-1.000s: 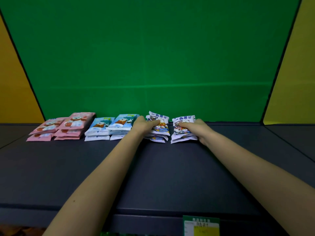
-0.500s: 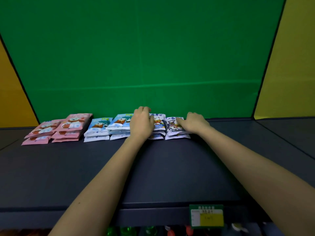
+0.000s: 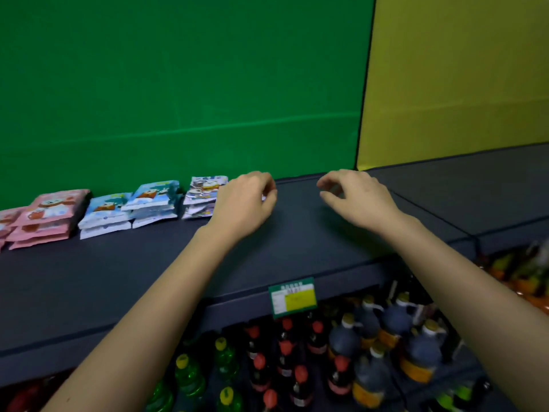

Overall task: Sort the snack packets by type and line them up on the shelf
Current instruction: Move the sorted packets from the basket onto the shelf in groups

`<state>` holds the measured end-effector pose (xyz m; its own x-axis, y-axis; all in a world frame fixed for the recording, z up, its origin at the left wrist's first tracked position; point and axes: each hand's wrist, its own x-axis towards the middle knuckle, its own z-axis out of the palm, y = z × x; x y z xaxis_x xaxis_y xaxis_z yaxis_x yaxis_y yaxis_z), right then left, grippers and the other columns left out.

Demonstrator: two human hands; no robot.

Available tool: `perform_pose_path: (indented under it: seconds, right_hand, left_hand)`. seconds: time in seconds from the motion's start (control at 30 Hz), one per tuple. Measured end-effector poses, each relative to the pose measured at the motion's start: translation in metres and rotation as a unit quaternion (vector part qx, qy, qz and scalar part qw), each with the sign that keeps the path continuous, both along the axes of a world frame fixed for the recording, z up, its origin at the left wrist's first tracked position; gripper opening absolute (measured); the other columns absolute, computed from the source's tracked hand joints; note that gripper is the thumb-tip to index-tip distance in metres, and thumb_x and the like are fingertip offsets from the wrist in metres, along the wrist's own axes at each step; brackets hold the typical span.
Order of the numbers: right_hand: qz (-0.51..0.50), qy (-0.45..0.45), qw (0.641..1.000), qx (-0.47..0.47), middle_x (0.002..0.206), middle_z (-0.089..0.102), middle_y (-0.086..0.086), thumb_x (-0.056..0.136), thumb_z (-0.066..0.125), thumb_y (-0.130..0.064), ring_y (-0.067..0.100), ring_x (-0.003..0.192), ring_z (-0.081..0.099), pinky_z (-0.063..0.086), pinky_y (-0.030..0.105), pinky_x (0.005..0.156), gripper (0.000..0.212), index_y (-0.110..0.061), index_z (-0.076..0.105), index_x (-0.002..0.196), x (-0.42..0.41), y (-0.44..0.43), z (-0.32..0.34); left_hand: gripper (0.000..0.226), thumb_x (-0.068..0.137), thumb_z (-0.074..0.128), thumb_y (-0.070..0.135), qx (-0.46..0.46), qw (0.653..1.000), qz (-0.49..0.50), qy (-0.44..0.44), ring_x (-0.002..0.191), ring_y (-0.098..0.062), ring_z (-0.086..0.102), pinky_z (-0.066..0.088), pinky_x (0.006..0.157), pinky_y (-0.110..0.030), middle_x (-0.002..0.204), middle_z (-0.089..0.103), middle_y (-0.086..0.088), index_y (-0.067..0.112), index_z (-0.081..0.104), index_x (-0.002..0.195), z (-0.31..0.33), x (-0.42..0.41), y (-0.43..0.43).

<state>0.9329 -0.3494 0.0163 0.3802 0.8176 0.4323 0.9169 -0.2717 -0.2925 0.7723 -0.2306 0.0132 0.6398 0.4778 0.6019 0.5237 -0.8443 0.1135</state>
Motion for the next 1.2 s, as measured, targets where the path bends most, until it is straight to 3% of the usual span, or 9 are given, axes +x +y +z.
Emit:
perform_pose_path:
  seconds: [0.37, 0.7, 0.97, 1.1, 1.2]
  right_hand:
    - [-0.082, -0.022, 0.996, 0.021, 0.113, 0.062, -0.006, 0.089, 0.053, -0.034, 0.022, 0.108, 0.059, 0.049, 0.038, 0.087, 0.026, -0.029, 0.059, 0.114, 0.063, -0.189, -0.019]
    - [-0.133, -0.001, 0.991, -0.027, 0.114, 0.061, -0.003, 0.087, 0.056, -0.03, 0.027, 0.107, 0.058, 0.047, 0.038, 0.081, 0.027, -0.029, 0.06, 0.114, 0.134, -0.38, -0.077]
    - [-0.157, 0.061, 0.984, -0.058, 0.113, 0.063, 0.0, 0.086, 0.058, -0.025, 0.027, 0.103, 0.06, 0.048, 0.038, 0.075, 0.025, -0.025, 0.061, 0.111, 0.173, -0.441, -0.167]
    - [-0.14, 0.1, 0.982, -0.072, 0.107, 0.066, 0.003, 0.084, 0.061, -0.017, 0.027, 0.096, 0.064, 0.052, 0.039, 0.076, 0.027, -0.021, 0.064, 0.11, 0.192, -0.458, -0.227]
    - [-0.092, 0.127, 0.977, -0.141, 0.104, 0.066, 0.004, 0.084, 0.06, -0.015, 0.028, 0.092, 0.065, 0.054, 0.041, 0.075, 0.026, -0.02, 0.065, 0.109, 0.213, -0.469, -0.266]
  left_hand:
    - [0.022, 0.093, 0.047, 0.031, 0.013, 0.998, -0.062, 0.0, 0.104, -0.029, 0.056, 0.041, 0.072, -0.036, 0.107, 0.063, -0.003, 0.016, 0.059, 0.102, -0.022, 0.075, -0.162]
    - [0.022, 0.091, 0.049, 0.03, -0.071, 0.995, -0.068, 0.027, 0.099, -0.031, 0.059, 0.039, 0.068, -0.033, 0.102, 0.063, -0.006, 0.013, 0.06, 0.098, -0.088, 0.136, -0.325]
    - [0.021, 0.094, 0.046, 0.026, -0.11, 0.985, -0.075, 0.109, 0.091, -0.029, 0.058, 0.033, 0.06, -0.032, 0.1, 0.063, -0.007, 0.011, 0.06, 0.099, -0.152, 0.167, -0.365]
    - [0.021, 0.093, 0.046, 0.024, -0.146, 0.977, -0.055, 0.146, 0.09, -0.033, 0.06, 0.043, 0.061, -0.037, 0.099, 0.066, -0.011, 0.01, 0.061, 0.099, -0.197, 0.186, -0.376]
    - [0.021, 0.092, 0.048, 0.025, -0.191, 0.966, -0.019, 0.174, 0.095, -0.036, 0.061, 0.046, 0.067, -0.04, 0.103, 0.066, -0.012, 0.011, 0.06, 0.101, -0.238, 0.199, -0.392]
